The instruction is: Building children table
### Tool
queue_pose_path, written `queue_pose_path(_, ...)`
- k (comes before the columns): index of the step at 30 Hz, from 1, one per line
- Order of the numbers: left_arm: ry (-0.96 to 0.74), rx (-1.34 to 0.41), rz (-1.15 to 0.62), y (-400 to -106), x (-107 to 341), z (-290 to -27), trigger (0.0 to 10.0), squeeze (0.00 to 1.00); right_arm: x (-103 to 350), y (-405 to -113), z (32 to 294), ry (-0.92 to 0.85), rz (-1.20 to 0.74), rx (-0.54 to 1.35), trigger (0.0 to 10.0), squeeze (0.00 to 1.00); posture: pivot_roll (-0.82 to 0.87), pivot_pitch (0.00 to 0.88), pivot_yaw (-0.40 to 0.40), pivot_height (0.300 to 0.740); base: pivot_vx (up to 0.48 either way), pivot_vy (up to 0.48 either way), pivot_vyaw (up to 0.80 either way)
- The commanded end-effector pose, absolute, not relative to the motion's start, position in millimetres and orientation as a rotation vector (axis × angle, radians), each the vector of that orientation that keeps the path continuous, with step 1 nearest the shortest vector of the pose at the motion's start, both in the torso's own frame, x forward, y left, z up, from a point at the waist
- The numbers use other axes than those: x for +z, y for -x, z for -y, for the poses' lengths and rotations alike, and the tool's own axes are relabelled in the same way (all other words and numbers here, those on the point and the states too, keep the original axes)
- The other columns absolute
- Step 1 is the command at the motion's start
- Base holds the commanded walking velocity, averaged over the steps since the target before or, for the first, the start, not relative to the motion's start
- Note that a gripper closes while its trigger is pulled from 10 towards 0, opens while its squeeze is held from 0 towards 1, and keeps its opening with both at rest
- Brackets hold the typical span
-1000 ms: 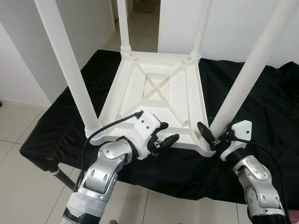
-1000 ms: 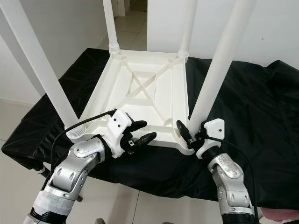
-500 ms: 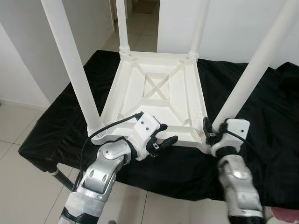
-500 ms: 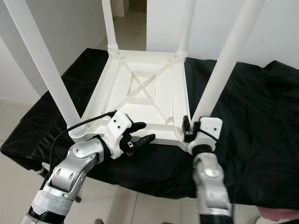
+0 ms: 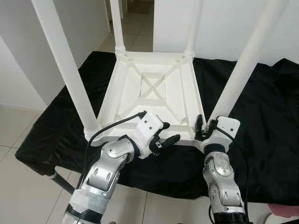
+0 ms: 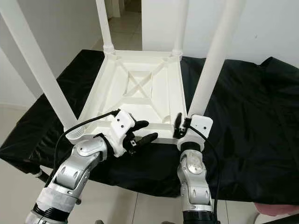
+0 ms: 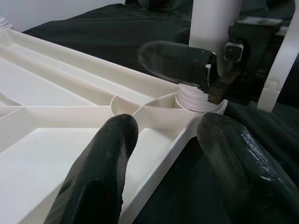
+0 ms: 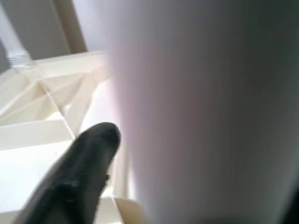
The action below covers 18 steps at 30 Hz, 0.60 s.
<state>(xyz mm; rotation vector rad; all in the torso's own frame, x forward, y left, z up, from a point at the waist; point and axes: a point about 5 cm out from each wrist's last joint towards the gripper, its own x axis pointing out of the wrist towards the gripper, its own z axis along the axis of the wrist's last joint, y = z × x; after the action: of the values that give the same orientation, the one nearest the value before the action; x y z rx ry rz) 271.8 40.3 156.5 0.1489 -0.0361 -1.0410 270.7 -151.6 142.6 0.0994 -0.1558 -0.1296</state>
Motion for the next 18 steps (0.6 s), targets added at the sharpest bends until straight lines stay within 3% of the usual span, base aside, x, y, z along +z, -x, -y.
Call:
queue_pose_path(1,-0.155,-1.004,0.029,-275,155,-42,10.0,0.0,147,-269,147,-0.113,0.185,-0.089,10.0,1.0,-0.13,0.001,0.032,0.74,0.0,0.0,0.0)
queue_pose_path(6,-0.123,-1.062,-0.004,-270,153,-48,10.0,0.0,150,-265,153,-0.11,0.227,0.024,10.0,0.98,-0.12,0.0,0.027,0.74,0.0,0.0,0.0)
queue_pose_path(7,-0.114,-1.077,-0.02,-266,150,-51,10.0,0.0,149,-263,159,-0.104,0.235,0.045,10.0,0.0,-0.12,0.0,0.026,0.74,0.0,0.0,0.0)
queue_pose_path(18,-0.142,-1.122,-0.037,-261,144,-61,10.0,0.0,147,-254,201,0.022,0.225,0.263,10.0,0.0,-0.1,0.0,0.033,0.74,0.0,0.0,0.0)
